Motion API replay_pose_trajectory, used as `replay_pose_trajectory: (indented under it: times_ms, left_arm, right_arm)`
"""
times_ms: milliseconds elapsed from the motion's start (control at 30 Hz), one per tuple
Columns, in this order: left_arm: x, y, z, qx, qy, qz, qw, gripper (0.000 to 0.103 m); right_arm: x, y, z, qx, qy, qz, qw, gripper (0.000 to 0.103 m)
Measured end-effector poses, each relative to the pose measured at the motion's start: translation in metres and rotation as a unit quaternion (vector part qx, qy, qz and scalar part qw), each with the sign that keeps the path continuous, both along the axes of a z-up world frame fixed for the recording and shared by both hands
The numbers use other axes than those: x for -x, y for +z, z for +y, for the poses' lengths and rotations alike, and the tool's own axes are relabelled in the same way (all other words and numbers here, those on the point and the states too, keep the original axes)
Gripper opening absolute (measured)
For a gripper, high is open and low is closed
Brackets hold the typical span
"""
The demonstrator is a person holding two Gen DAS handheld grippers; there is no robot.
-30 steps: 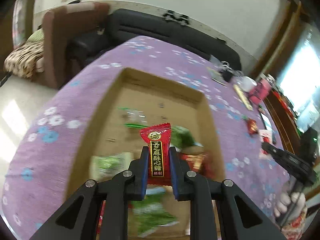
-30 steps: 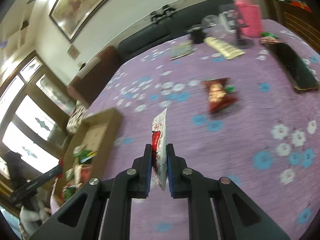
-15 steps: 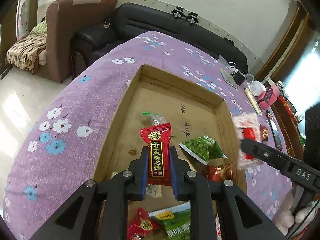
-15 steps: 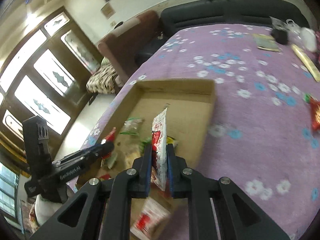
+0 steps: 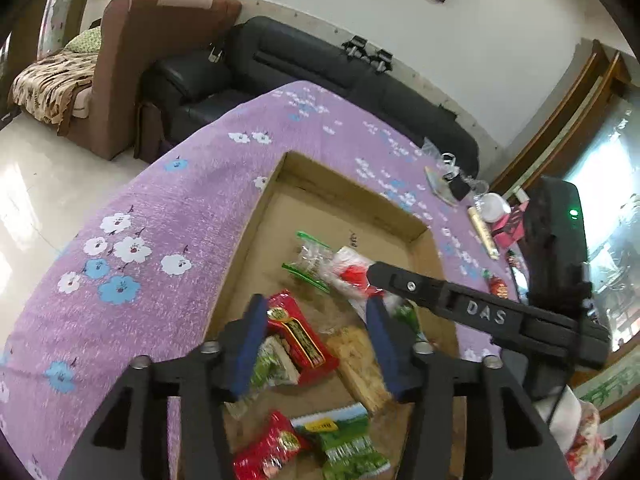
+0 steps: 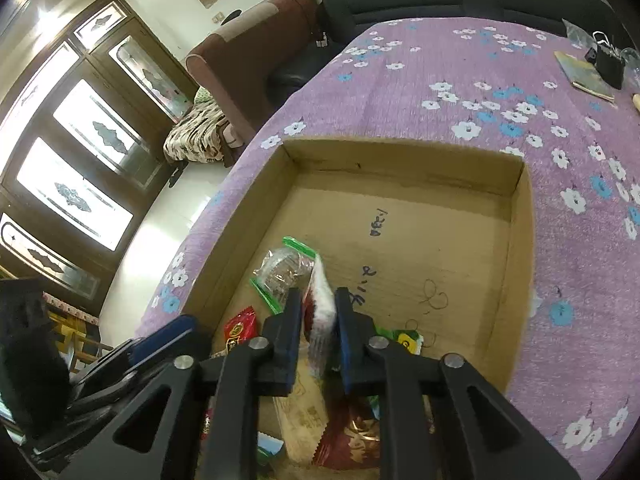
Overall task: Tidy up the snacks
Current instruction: 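Carry both snacks over the tray and open both tools to drop them, then grasp the green-wrapped sweet with the right tool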
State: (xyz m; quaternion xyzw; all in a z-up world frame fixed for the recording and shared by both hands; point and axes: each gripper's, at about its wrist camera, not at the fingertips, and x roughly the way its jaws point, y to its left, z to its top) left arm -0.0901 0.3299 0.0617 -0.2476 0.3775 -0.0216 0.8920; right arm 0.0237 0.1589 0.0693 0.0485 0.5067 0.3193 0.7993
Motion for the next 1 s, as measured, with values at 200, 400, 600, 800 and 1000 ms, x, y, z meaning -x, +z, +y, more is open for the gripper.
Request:
replay_pose_trajectory:
  times_ms: [200,400,600,800,1000]
  left_arm:
    - [0.024,0.012,-0.009,0.012,0.005,-0.019,0.9997,0.088]
    - [0.056,0.026,-0.017,0.046,0.018,-0.077,0.9958,0.088]
    - [0.070,0.031,-0.043,0.034,-0.002,-0.086,0.9957,0.088]
    - [0.072,0.030,-0.083,0.009,-0.035,-0.071,0.9968,0.088]
    - [0.067,0.026,-0.117,0.003,-0.071,-0.064,0.9954,0.088]
  right_arm:
    - [0.010,0.021,-0.025,-0.014,-0.013,-0.030,0.999,0.032]
    - [0.038,0.040,-0.072,0.004,-0.030,-0.091,0.995,0.037]
    - [0.057,0.041,-0.149,0.023,-0.076,-0.119,0.990,0.044]
    - [0.052,0.040,-0.250,0.032,-0.176,-0.123,0.976,0.044]
    - [0.032,0.031,-0.338,0.027,-0.269,-0.094,0.958,0.044]
